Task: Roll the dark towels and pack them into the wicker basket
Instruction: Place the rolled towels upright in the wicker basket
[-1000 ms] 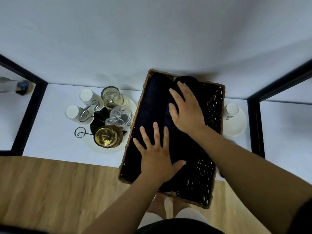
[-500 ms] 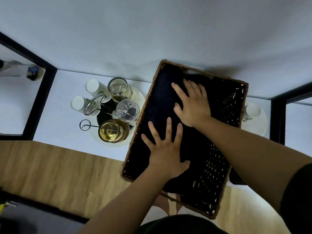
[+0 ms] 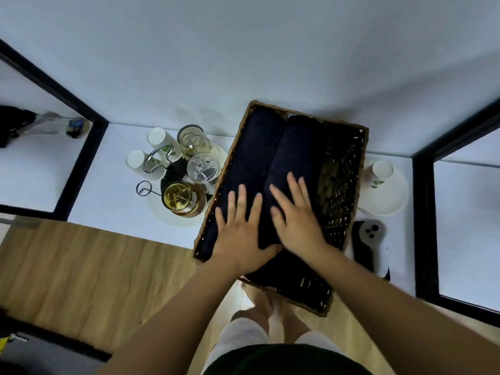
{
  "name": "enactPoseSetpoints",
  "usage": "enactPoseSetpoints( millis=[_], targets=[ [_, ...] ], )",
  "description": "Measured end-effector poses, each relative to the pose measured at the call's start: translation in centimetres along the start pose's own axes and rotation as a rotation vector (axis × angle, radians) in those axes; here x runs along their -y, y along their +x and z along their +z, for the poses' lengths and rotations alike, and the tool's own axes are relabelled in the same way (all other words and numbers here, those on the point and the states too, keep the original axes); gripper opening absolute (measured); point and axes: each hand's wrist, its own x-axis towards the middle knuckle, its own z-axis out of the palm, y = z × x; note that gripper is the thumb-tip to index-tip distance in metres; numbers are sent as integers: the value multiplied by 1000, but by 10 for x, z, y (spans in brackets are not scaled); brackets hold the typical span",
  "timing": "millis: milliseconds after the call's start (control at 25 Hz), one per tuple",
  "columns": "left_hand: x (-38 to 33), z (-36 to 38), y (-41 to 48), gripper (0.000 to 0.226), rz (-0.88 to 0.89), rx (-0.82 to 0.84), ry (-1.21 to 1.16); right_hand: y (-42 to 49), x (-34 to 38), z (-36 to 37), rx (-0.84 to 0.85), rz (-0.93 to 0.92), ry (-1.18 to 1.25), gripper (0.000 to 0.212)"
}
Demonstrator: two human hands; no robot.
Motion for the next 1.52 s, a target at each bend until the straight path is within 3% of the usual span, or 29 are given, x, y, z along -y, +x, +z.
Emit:
enactPoseSetpoints(
  millis=[160,480,680,760,880,1080,1240,1520],
  targets=[
    [6,9,-39,118,-165,55,-10,-60,19,2,284,126,-1,79],
    [4,6,-39,115,-164,132,89,-59,26,3,303,69,-177,81],
    [5,30,-70,84,-7,-11,171,-101,20,11,318,-59,-232,61],
    [16,32,-74,85,60,-16,183,-115,15,13,371,-119,-288,72],
    [30,27,-80,85,133,24,235,-125,6,8,427,-206,-467,67],
    [27,30,-92,77,218,-7,276,-122,-4,-22,514,-246,-648,96],
    [22,34,-96,74,281,-45,184,-129,-10,-39,489,-179,-675,96],
    [38,27,-97,74,196,-35,113,-130,45,-2,348,-35,-746,78]
  ],
)
